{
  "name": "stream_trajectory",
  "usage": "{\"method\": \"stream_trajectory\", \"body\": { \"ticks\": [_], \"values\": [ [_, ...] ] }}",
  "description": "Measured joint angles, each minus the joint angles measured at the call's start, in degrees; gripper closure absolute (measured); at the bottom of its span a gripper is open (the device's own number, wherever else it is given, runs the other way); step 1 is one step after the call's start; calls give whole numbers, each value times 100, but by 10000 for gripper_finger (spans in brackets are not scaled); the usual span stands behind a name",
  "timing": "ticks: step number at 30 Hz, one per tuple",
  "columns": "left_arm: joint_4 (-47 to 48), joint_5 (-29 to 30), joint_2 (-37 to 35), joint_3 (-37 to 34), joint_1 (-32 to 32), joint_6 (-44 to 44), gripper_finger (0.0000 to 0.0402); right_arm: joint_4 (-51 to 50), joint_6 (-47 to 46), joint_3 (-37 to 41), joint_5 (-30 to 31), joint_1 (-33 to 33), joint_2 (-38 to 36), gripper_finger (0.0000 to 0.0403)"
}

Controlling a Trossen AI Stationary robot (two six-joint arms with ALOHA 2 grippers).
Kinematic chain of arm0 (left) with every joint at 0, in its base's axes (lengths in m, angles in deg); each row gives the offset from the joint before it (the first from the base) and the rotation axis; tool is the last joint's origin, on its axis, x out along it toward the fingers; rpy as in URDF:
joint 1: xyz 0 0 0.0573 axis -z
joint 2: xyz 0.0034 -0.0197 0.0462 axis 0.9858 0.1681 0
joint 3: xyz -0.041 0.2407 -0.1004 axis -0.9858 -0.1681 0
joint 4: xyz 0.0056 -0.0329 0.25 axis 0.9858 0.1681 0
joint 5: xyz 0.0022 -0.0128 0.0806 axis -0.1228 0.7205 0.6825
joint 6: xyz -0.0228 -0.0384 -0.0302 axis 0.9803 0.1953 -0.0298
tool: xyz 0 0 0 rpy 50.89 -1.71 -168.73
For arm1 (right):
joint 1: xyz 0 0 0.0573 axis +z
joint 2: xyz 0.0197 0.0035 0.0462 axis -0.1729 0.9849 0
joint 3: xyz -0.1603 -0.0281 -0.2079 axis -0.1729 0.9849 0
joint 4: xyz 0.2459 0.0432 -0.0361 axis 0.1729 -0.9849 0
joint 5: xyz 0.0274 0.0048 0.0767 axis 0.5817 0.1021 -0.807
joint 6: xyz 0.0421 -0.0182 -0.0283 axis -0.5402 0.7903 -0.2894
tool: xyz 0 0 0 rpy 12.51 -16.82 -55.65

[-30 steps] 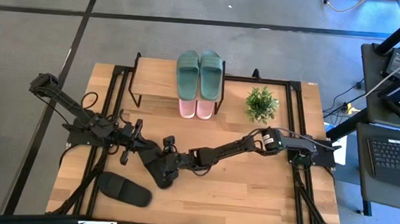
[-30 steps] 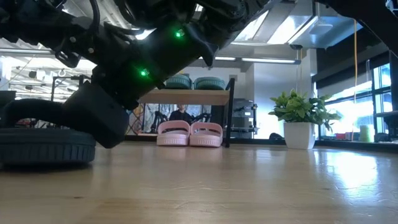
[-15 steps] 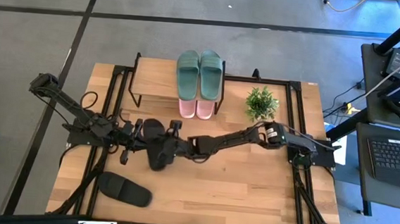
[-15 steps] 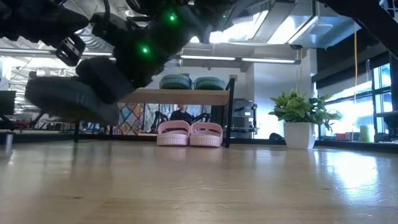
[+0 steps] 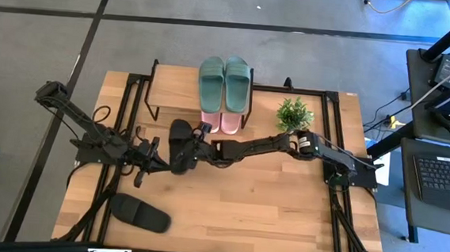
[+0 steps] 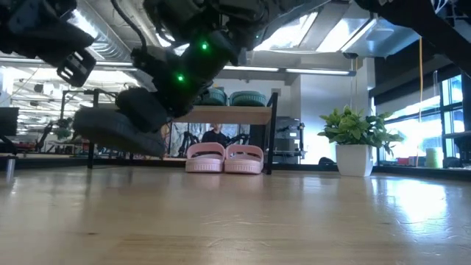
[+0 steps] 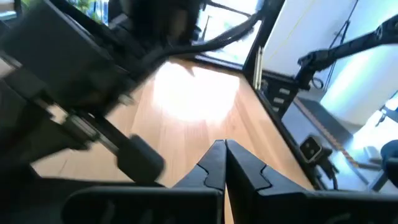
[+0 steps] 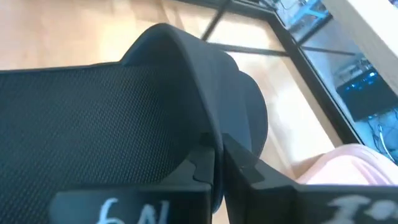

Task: Pick and place slides into the shelf
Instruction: Put the right black slide under the shelf

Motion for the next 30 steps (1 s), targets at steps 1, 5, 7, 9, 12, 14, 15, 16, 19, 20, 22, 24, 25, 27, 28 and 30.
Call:
{"method": "stream_trajectory", "body": {
  "ticks": [1, 5, 7, 9, 12, 14, 15, 16, 19, 20, 22, 24, 25, 27, 28, 30],
  "values": [
    [126, -1, -27, 0, 21, 30, 401, -11, 8, 0, 0, -33, 18, 390],
    [774, -1, -180, -4, 41, 206, 401, -44, 17, 7, -9, -146, 123, 390],
    [1078, 17, -265, -4, 39, 286, 401, -160, -41, 7, -27, -198, 131, 390],
    [1218, 60, -330, -4, 39, 291, 401, -179, -121, 0, -49, -245, 190, 390],
    [1326, 112, -367, -4, 39, 293, 401, -194, -156, 0, -75, -306, 233, 390],
    [1331, 112, -367, -4, 39, 293, 401, -102, -158, -7, -87, -348, 286, 390],
    [1331, 113, -367, -4, 39, 295, 401, -116, -147, -7, -91, -366, 299, 390],
    [1334, 114, -367, -4, 39, 293, 401, -142, -148, -7, -115, -382, 300, 390],
    [1360, 114, -367, -4, 39, 295, 401, -173, -186, -7, -185, -405, 297, 390],
    [1358, 114, -367, -4, 39, 295, 401, -161, -181, -7, -186, -405, 297, 388],
    [1358, 114, -367, -4, 39, 295, 401, -96, -147, -7, -190, -405, 297, 373],
    [1358, 114, -367, -4, 39, 295, 401, -43, -182, -3, -192, -405, 297, 354],
    [1358, 114, -367, -4, 39, 296, 401, -33, -198, -2, -192, -405, 297, 345],
    [1358, 114, -367, -4, 39, 295, 401, -27, -309, 0, -195, -411, 297, 331],
    [1358, 114, -367, -4, 39, 295, 401, -27, -324, 0, -197, -412, 297, 326],
    [1358, 114, -367, -4, 39, 294, 401, -27, -256, 0, -197, -411, 297, 318]
  ]
}}
